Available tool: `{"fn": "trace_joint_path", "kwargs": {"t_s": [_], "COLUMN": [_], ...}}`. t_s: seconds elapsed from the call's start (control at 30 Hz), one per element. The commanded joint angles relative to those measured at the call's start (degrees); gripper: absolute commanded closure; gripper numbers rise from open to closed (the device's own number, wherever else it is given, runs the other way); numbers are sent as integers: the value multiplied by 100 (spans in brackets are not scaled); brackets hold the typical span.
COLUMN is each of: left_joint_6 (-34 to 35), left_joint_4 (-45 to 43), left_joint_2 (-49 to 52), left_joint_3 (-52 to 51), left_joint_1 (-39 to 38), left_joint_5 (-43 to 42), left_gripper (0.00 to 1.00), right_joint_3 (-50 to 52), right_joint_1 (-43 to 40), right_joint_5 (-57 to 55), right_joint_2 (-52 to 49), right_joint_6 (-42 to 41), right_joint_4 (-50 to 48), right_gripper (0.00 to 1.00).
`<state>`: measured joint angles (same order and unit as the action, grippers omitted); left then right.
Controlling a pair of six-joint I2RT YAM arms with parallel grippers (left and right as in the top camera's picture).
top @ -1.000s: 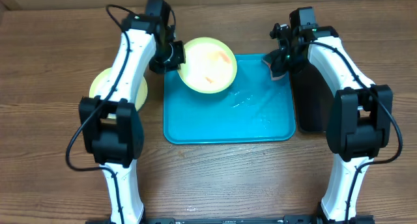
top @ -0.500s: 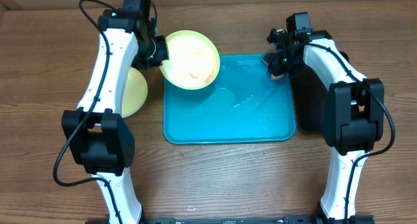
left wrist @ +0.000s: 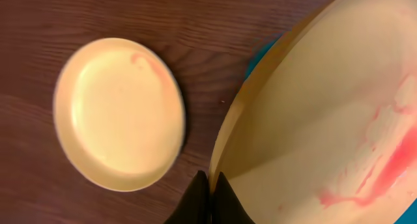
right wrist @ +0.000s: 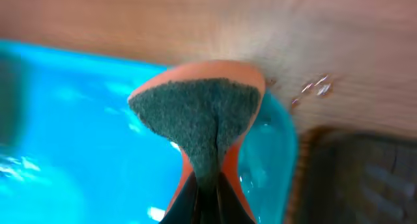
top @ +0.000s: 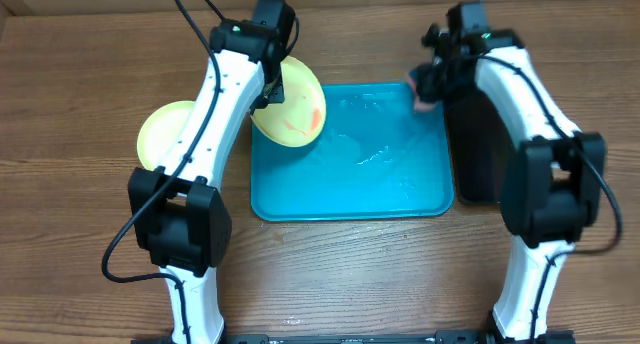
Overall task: Clean dirty plates on tray and stack at the side
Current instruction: 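Lift the front yellow plate with the left gripper toward the plate stack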
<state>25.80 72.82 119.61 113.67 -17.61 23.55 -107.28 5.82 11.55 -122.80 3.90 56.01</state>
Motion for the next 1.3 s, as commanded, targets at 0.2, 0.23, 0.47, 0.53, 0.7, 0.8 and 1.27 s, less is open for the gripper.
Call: {"fn": "trace_joint_path", "kwargs": {"t_s": [0.2, 0.23, 0.47, 0.53, 0.7, 0.8, 1.27], "left_joint_6": [1294, 1377, 1585, 1602, 1602, 1602, 1576], "left_joint_4": [-31, -44, -330, -398, -457, -472, -470], "left_joint_2": [-98, -98, -98, -92, -92, -92, -140], "left_joint_3": [-542, -621, -946, -949, -949, -949, -850], "left_joint_1": [-1019, -1126, -1626, -1711, -1878, -1950, -2011], "left_joint_5": [2677, 2861, 3589, 3731, 4360, 4688, 4992], "left_gripper": [96, 96, 96, 96, 96, 96, 96], "right_joint_3": [-450, -450, 125, 520, 1613, 2142, 3233], "right_joint_1": [-1008, -1086, -1329, -1335, -1335, -1342, -1346], "right_joint_5": [-691, -782, -1349, -1346, -1451, -1484, -1561], "right_joint_2": [1705, 1705, 1628, 1628, 1628, 1628, 1628], "right_joint_6": [-887, -887, -868, -844, -562, -345, -22], "right_joint_4": [940, 1130, 1740, 1589, 879, 437, -570], "right_gripper": [96, 96, 96, 96, 96, 96, 86]}}
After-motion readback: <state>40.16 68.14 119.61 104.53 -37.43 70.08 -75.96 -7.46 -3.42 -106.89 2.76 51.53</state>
